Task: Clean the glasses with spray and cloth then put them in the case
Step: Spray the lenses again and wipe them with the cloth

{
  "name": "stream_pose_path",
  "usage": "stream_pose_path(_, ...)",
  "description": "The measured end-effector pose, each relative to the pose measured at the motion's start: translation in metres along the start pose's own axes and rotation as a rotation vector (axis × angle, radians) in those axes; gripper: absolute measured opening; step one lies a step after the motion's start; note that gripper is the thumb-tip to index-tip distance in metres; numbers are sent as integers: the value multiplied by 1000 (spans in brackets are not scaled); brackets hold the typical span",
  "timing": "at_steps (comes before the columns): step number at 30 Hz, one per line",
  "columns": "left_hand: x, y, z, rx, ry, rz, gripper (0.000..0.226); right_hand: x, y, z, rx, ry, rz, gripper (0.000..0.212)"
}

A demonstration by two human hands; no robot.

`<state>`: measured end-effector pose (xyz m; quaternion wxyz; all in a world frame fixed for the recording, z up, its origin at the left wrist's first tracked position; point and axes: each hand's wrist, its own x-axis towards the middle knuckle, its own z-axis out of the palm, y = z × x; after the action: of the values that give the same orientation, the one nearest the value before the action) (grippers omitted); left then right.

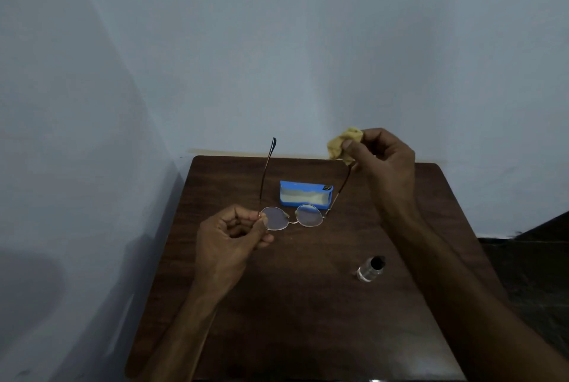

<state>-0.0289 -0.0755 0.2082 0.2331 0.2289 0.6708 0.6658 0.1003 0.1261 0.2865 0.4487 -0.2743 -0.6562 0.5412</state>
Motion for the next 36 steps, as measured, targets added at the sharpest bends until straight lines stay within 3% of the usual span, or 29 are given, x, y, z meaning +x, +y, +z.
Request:
stream_pose_path(14,-2,10,5,-191,92,9,6,-66,58,0,-44,-64,173,5)
stream_pose_path(28,-8,1,7,-39,-23,18,6,-7,-1,-11,55,-56,-19,10)
stream_pose_path(36,-9,1,12,-144,48,2,5,-21,10,-10,3,-74,9,12)
